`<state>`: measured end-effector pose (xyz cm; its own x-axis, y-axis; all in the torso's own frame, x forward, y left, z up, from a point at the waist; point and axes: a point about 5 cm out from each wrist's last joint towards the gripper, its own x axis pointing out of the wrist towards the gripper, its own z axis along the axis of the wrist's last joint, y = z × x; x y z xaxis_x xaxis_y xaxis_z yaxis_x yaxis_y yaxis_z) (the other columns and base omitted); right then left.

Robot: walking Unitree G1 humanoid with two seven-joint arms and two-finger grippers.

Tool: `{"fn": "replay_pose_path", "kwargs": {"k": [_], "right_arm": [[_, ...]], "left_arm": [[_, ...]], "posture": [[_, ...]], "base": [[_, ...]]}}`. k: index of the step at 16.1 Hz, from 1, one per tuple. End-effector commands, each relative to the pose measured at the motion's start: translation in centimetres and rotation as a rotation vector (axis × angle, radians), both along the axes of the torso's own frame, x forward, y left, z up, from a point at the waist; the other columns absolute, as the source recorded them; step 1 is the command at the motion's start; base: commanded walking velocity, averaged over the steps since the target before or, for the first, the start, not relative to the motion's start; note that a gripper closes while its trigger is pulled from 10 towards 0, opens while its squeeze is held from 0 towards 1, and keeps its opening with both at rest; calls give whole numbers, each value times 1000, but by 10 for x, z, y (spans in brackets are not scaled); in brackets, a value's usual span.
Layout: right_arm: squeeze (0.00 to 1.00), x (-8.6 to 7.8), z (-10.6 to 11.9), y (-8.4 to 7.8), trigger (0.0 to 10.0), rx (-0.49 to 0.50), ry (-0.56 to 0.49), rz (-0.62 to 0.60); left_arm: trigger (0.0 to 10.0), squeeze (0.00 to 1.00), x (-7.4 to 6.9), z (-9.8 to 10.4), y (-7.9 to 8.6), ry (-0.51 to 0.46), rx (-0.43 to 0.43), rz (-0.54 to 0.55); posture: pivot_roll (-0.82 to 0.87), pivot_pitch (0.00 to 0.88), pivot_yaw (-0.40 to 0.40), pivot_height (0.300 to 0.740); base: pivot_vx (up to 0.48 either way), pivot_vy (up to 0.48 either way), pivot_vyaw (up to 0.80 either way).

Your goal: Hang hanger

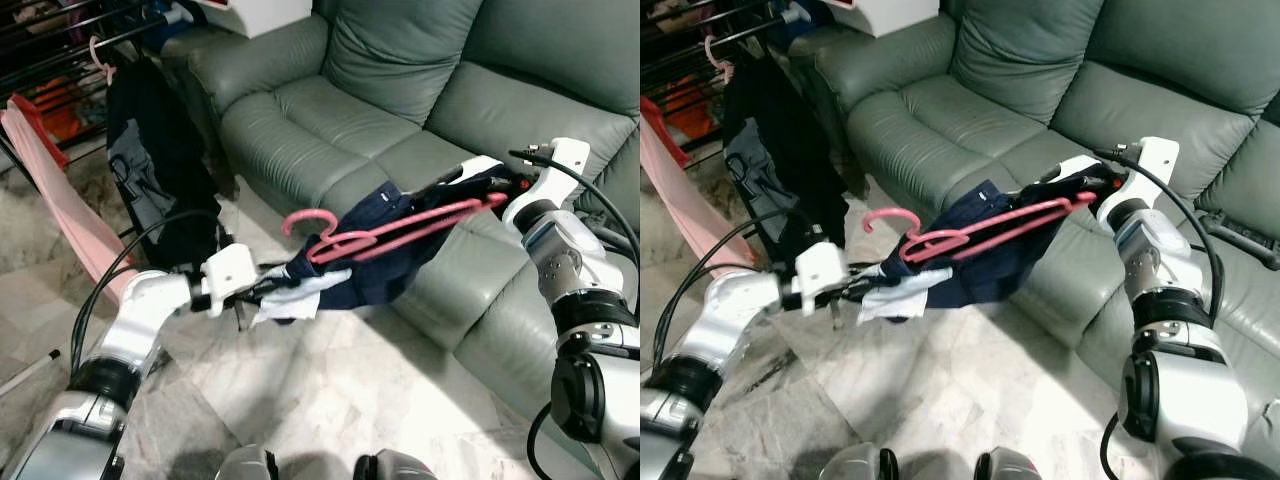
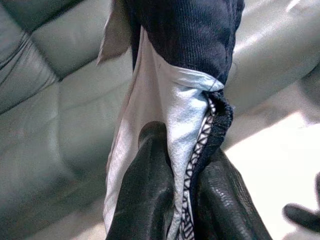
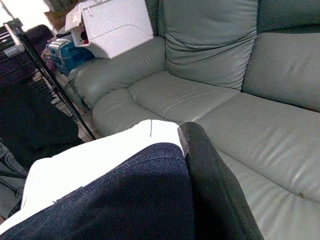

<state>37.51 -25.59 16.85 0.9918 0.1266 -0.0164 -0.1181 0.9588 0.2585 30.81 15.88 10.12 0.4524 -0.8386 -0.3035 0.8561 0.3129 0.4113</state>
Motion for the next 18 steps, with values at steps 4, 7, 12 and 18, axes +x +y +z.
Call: {"fn": "replay_pose_path", "kwargs": {"k": [4, 7, 12, 18], "right_arm": [[0, -3, 45, -40, 10000, 13, -173, -183], [0, -3, 45, -39, 10000, 5, -177, -182], [0, 5, 48, -21, 10000, -22, -185, -163], [0, 18, 57, 38, 10000, -182, -248, -24]], "left_arm": [[0, 0, -2, -36, 51, 108, 230, 274], [0, 0, -4, -45, 48, 82, 348, 227], [0, 0, -4, -60, 51, 30, 519, 274], [0, 0, 10, -59, 68, 6, 475, 644]], "posture": [[-64, 69, 31, 740], [-60, 69, 33, 740], [-62, 68, 39, 740], [-54, 60, 38, 740]], "base": [[0, 0, 0], [0, 0, 0], [0, 0, 0], [0, 0, 0]]}}
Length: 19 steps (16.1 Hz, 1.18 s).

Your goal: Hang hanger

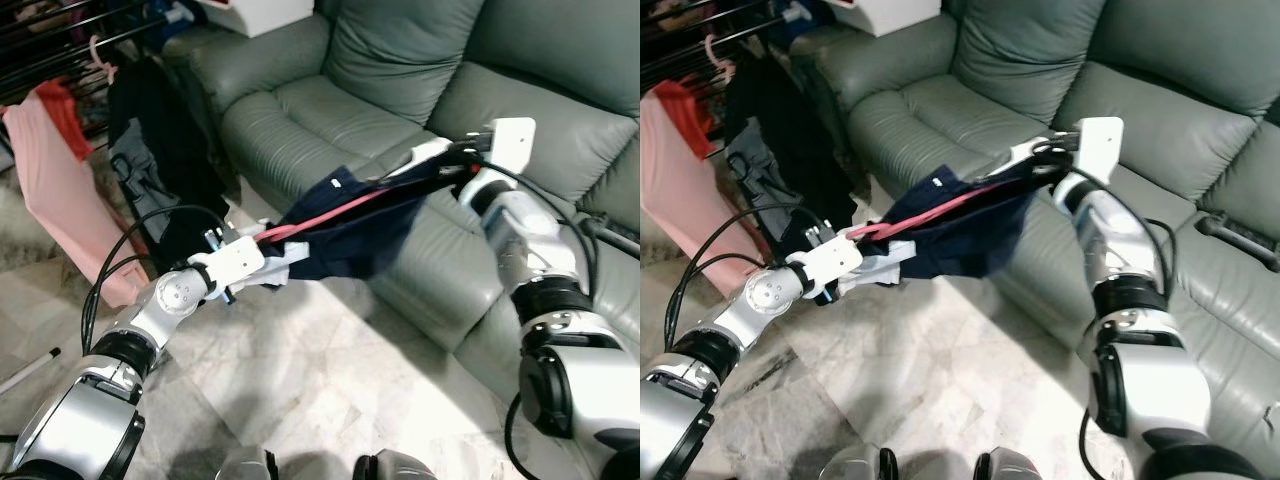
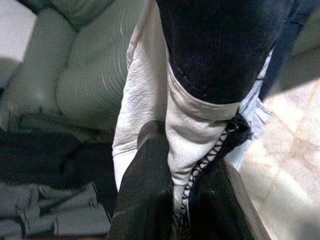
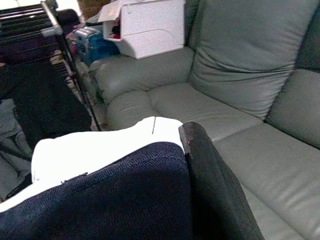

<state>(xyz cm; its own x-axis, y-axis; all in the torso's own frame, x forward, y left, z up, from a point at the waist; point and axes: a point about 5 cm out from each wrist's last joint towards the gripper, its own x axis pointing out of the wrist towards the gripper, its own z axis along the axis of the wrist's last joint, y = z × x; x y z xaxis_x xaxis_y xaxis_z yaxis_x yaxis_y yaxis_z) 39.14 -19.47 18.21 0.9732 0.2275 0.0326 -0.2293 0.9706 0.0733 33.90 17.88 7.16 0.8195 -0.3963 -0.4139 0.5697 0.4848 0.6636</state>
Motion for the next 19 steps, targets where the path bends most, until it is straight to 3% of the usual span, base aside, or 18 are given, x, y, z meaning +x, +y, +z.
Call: {"fn": "replay_pose_path", "kwargs": {"k": [1, 2, 4, 5, 6, 7, 8, 9, 10, 12, 13, 14, 16, 18, 19], "right_arm": [[0, 3, 44, -20, 10000, -41, -177, -117], [0, 4, 45, -16, 10000, -100, -185, -116], [0, 10, 52, 10, 10000, -108, -197, -91], [0, 11, 54, 20, 10000, -95, -201, -80], [0, 14, 54, 36, 10000, -167, -207, -96], [0, 15, 54, 57, 10000, -151, -212, -97], [0, 15, 51, 81, 10000, -92, -187, -61], [0, 15, 50, 90, 10000, -79, -178, -40], [0, 11, 47, 115, 10000, -65, -166, 21], [0, 4, 46, 143, 10000, -36, -169, 121], [0, -2, 45, 159, 10000, -18, -173, 193], [0, -9, 37, 175, 10000, -39, -155, 270], [0, -27, 13, 197, 10000, -121, -98, 462], [0, -47, -17, 205, 10000, -166, 6, 632], [0, -53, -26, 202, 10000, -230, -2, 666]], "left_arm": [[0, 0, -24, -33, 50, 168, 158, 165], [0, 0, -27, -36, 52, 171, 226, 136], [0, 0, -30, -41, 53, 169, 345, 92], [0, 0, -30, -42, 52, 172, 330, 112], [0, 0, -27, -43, 46, 178, 258, 172], [0, 0, -22, -41, 37, 186, 84, 295], [0, 0, -16, -40, 27, 201, -148, 444], [0, 0, -15, -39, 25, 198, -189, 471], [0, 0, -12, -37, 20, 174, -237, 516], [0, 0, -10, -37, 9, 175, -319, 547], [0, 0, -9, -38, 2, 204, -407, 583], [0, 0, -5, -34, -6, 241, -525, 618], [0, 0, 2, -24, -18, 237, -617, 625], [471, 0, 8, -16, -25, 224, -688, 656], [667, 0, 10, -12, -23, 214, -740, 702]], "posture": [[-49, 59, 36, 740], [-49, 59, 36, 740], [-51, 55, 39, 740], [-51, 55, 39, 740], [-52, 48, 40, 740], [-50, 45, 39, 740], [-50, 45, 39, 740], [-50, 45, 39, 740], [-47, 41, 36, 740], [-47, 41, 36, 740], [-47, 41, 36, 740], [-47, 41, 36, 740], [-41, 47, 37, 740], [-34, 47, 35, 740], [-34, 47, 35, 740]], "base": [[0, 0, 0], [0, 0, 0], [0, 0, 0], [0, 0, 0], [0, 0, 0], [0, 0, 0], [0, 0, 0], [0, 0, 0], [0, 0, 0], [0, 0, 0], [0, 0, 0], [0, 0, 0], [0, 0, 0], [0, 0, 0], [0, 0, 0]]}}
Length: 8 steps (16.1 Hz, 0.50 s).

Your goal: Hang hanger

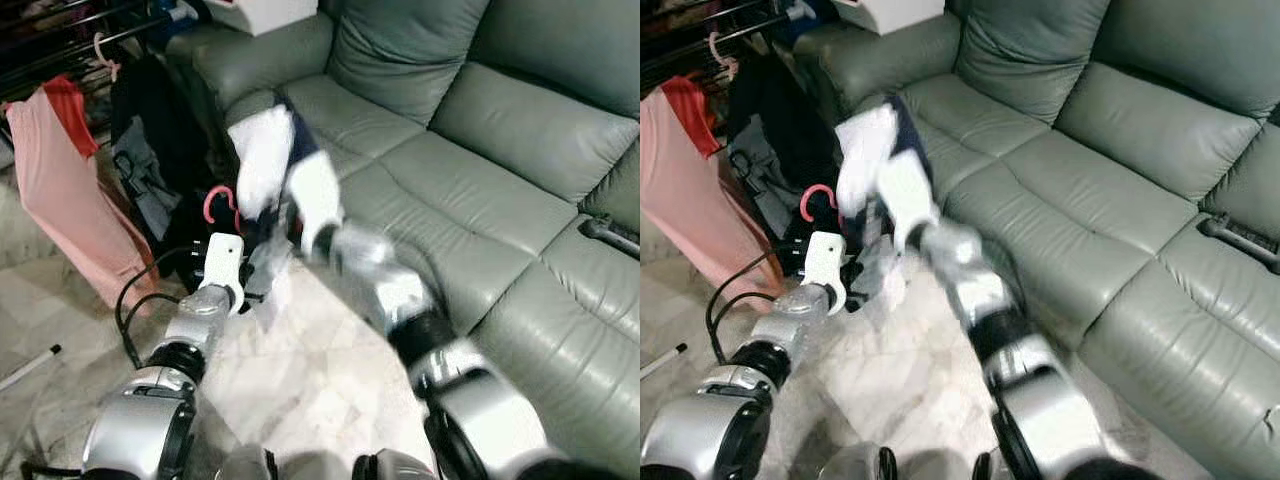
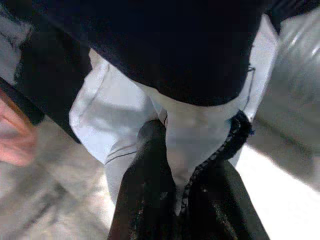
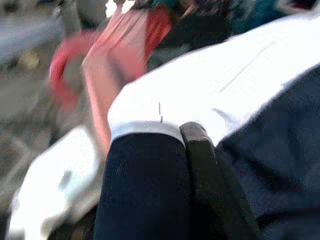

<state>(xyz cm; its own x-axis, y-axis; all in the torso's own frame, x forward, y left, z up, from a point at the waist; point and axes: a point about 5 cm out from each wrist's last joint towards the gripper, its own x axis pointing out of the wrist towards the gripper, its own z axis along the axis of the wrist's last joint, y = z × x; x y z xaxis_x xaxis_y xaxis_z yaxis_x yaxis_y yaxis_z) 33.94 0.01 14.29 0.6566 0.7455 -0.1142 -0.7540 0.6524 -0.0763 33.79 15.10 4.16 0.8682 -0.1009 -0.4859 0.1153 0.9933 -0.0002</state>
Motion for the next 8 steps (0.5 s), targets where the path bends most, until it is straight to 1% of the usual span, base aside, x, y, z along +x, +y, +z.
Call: {"fn": "replay_pose_path", "kwargs": {"k": [1, 3, 4, 5, 6, 7, 8], "right_arm": [[0, -5, 5, 3, 10000, -41, -45, 61], [0, -13, -14, -14, 10000, -117, -32, 60], [0, -21, -27, -29, 10000, -165, -10, 57], [0, -28, -36, -39, 10000, -192, 17, 59], [753, -34, -43, -45, 10000, -187, 60, 73], [1000, -43, -50, -47, 10000, -228, 51, 94], [1000, -47, -52, -46, 10000, -252, 31, 119]], "left_arm": [[0, 0, 13, 21, 7, -73, -41, 83], [0, 0, 17, 26, 17, -84, -75, 183], [0, 0, 18, 30, 26, -87, -96, 251], [0, 0, 19, 32, 29, -88, -95, 262], [0, 0, 19, 33, 31, -96, -96, 272], [0, 0, 19, 34, 31, -95, -101, 278], [0, 0, 19, 35, 31, -94, -103, 280]], "posture": [[-34, 47, 35, 740], [-35, 54, 41, 740], [-38, 57, 44, 740], [-40, 58, 46, 740], [-41, 59, 48, 740], [-40, 61, 49, 740], [-39, 61, 49, 740]], "base": [[0, 0, 0], [0, 0, 0], [0, 0, 0], [0, 0, 0], [0, 0, 0], [0, 0, 0], [0, 0, 0]]}}
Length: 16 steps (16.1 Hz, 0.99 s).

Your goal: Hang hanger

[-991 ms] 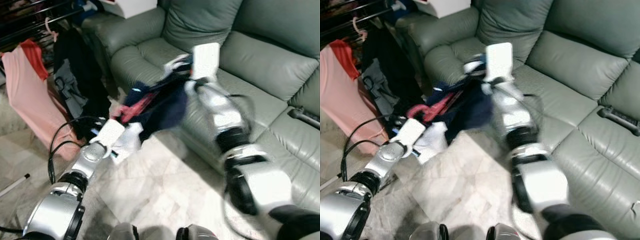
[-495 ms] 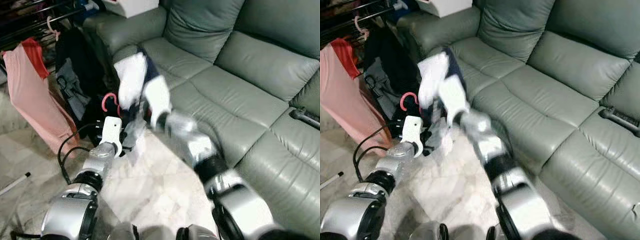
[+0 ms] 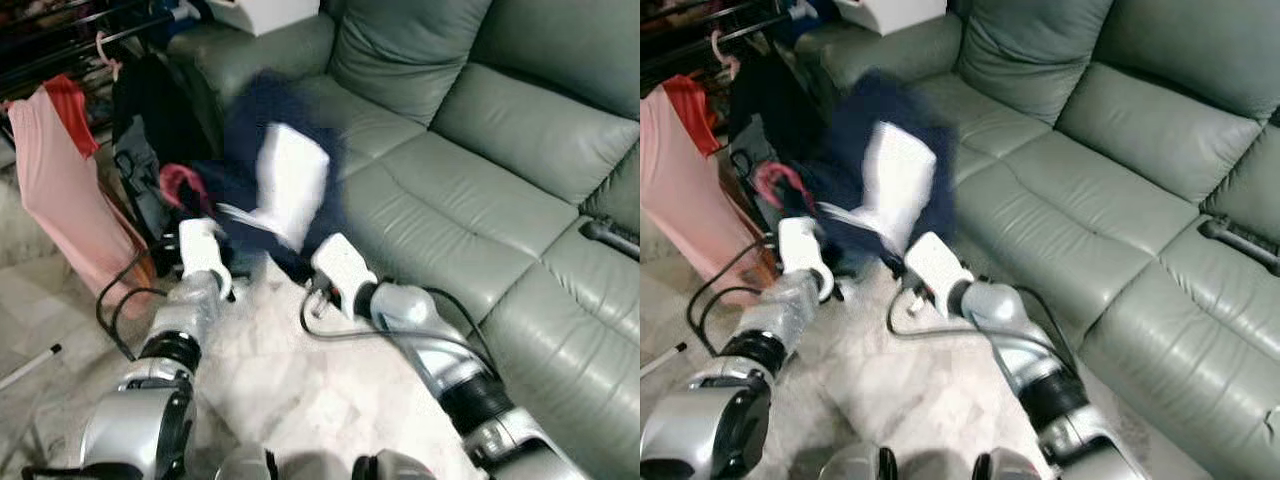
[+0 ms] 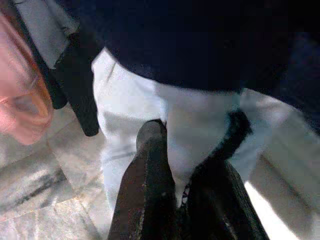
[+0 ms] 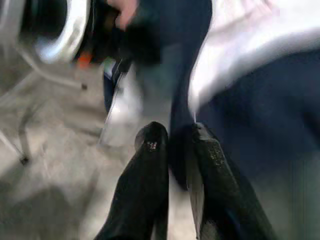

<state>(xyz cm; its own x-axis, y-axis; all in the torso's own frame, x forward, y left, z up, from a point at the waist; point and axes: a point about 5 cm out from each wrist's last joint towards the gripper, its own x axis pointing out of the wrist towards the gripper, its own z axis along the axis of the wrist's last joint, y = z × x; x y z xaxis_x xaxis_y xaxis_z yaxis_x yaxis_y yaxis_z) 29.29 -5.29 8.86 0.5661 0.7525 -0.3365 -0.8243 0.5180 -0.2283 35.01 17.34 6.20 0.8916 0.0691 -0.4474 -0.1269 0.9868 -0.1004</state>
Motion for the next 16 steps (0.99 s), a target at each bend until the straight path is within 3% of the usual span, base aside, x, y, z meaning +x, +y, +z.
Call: {"fn": "replay_pose_path", "kwargs": {"k": [1, 2, 4, 6, 8, 10, 14, 16], "right_arm": [[1000, -13, -2, 11, 10000, -60, -70, 122], [1000, -21, -4, 11, 10000, -120, -168, 205], [1000, -27, -2, 6, 10000, -149, -230, 251], [1000, -31, 0, 5, 10000, -139, -227, 268], [1000, -39, 14, -5, 10000, -52, -198, 309], [1000, -32, 32, -32, 10000, 9, -235, 244], [1000, -12, 42, -107, 10000, -122, -264, 72], [1000, -9, 48, -129, 10000, -176, -260, 59]], "left_arm": [[0, 0, 7, 15, 9, -48, -1, 43], [0, 0, 7, 14, 10, -45, -5, 47], [0, 0, 6, 14, 12, -37, -8, 61], [0, 0, 6, 14, 13, -34, -9, 67], [0, 0, 6, 15, 16, -39, 14, 57], [0, 0, 7, 18, 17, -70, 81, -52], [0, 0, 0, 28, 12, -178, 210, -460], [0, 0, -5, 26, 15, -170, 270, -599]], "posture": [[-37, 63, 52, 740], [-37, 63, 52, 740], [-36, 66, 53, 740], [-37, 66, 52, 740], [-37, 68, 52, 740], [-39, 68, 55, 740], [-40, 69, 61, 740], [-40, 67, 63, 740]], "base": [[0, 0, 0], [0, 0, 0], [0, 0, 0], [0, 0, 0], [0, 0, 0], [0, 0, 0], [0, 0, 0], [0, 0, 0]]}}
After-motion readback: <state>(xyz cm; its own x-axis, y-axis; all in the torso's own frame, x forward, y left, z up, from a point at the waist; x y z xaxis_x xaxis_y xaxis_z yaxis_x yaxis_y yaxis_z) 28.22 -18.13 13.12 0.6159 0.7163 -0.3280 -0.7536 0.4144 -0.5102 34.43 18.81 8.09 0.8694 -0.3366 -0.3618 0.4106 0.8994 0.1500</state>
